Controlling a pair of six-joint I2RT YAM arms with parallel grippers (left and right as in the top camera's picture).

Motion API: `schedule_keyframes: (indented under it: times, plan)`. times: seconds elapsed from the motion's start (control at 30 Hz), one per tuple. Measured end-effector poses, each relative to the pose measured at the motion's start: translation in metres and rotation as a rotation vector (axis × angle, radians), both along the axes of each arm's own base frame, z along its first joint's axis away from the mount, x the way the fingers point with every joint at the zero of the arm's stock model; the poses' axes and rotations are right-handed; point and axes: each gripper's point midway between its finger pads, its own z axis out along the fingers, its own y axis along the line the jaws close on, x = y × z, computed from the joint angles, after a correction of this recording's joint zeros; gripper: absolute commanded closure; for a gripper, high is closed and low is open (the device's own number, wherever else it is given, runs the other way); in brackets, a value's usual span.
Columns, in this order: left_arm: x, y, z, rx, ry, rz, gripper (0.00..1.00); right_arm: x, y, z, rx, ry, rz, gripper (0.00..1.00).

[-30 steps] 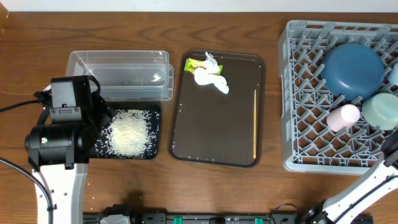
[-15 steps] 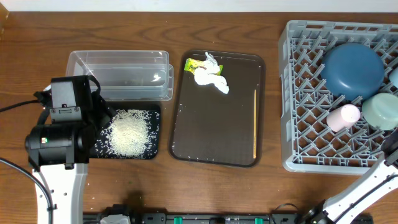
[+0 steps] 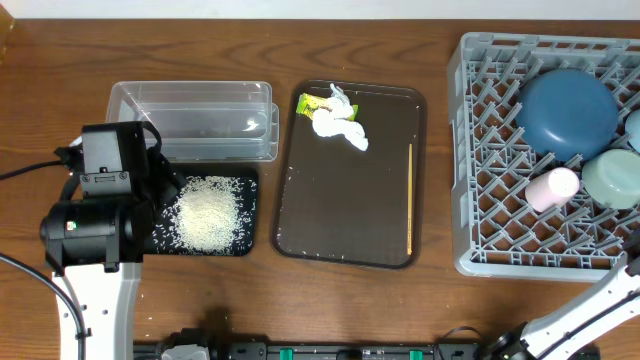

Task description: Sort waste into correct bins and load items into the dishwasher rack

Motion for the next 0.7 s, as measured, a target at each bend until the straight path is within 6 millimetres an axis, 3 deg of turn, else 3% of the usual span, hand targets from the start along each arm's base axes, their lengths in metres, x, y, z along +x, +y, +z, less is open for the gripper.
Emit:
schedule_keyframes:
  times: [0.07,0.13,0.2,0.3,0.33,0.37,0.4,0.47,0.67,0.7]
  plan:
    - [0.000,0.000,0.000,0.000,0.000,0.000,0.09,0.009,0.011,0.030,0.021,-0.099,0.020,0.94]
    - [0.000,0.000,0.000,0.000,0.000,0.000,0.09,0.024,0.029,0.077,0.045,-0.261,0.083,0.87]
    - [0.000,0.000,0.000,0.000,0.000,0.000,0.09,0.038,0.048,0.123,0.069,-0.419,0.154,0.69]
    - [0.000,0.000,0.000,0.000,-0.001,0.000,0.09,0.050,0.098,0.196,0.122,-0.631,0.314,0.48]
    - [0.000,0.000,0.000,0.000,0.000,0.000,0.09,0.053,0.111,0.207,0.144,-0.660,0.344,0.42]
    - [0.000,0.000,0.000,0.000,0.000,0.000,0.09,0.056,0.133,0.221,0.165,-0.690,0.399,0.28]
    - [0.000,0.000,0.000,0.000,-0.001,0.000,0.09,0.061,0.157,0.231,0.188,-0.710,0.463,0.01]
    - [0.000,0.000,0.000,0.000,-0.001,0.000,0.09,0.068,0.209,0.236,0.239,-0.699,0.584,0.01]
    - [0.000,0.000,0.000,0.000,0.000,0.000,0.09,0.076,0.396,0.204,0.350,-0.526,1.010,0.01]
    - [0.000,0.000,0.000,0.000,0.000,0.000,0.09,0.074,0.414,0.202,0.358,-0.510,1.052,0.01]
